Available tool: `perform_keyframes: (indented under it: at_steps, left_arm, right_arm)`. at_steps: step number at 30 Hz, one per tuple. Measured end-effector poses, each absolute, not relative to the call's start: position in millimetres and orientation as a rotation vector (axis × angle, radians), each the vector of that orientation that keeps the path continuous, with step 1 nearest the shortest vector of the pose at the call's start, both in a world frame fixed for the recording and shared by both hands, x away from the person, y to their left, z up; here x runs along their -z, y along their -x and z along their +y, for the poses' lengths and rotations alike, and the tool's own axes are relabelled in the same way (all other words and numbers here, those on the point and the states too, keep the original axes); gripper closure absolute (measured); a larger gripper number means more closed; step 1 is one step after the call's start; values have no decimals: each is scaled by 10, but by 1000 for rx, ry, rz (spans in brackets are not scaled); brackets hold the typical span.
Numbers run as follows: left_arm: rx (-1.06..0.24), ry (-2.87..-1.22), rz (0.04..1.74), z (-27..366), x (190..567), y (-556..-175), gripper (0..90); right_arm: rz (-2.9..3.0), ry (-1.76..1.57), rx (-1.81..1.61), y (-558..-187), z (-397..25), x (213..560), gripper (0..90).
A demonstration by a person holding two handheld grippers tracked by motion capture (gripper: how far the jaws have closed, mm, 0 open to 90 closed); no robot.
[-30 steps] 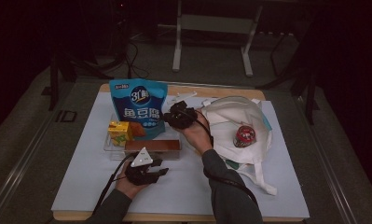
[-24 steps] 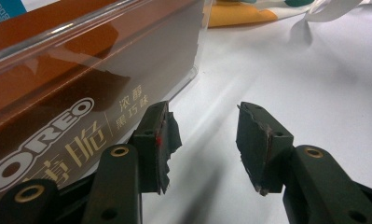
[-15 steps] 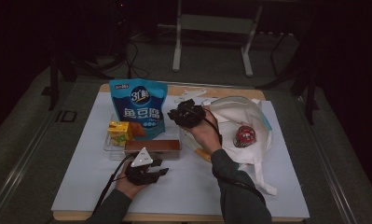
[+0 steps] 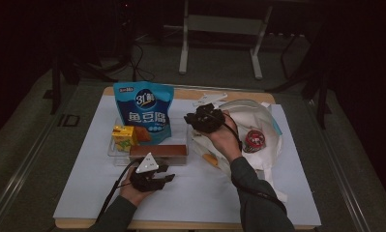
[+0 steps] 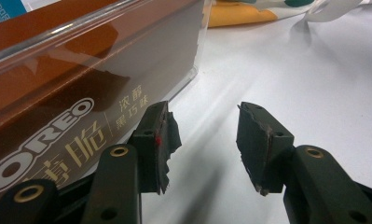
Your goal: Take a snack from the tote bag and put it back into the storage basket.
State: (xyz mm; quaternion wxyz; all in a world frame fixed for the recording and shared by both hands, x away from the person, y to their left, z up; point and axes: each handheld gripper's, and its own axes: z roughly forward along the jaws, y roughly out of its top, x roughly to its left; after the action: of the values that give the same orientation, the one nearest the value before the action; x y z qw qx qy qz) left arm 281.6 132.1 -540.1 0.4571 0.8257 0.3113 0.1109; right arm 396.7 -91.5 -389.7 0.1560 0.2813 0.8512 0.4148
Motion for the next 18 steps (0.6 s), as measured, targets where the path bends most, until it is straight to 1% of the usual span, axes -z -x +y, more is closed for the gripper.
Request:
perform_keyframes:
  at_steps: [11, 18]
  left_arm:
    - [-272, -2035, 767, 1319, 5400, -2816, 538]
    - [-274, -2039, 764, 1319, 5400, -2816, 538]
  right_arm:
    - [2412, -800, -1186, -3854, -1113, 3772, 790]
    - [2402, -826, -1181, -3835, -1278, 3753, 751]
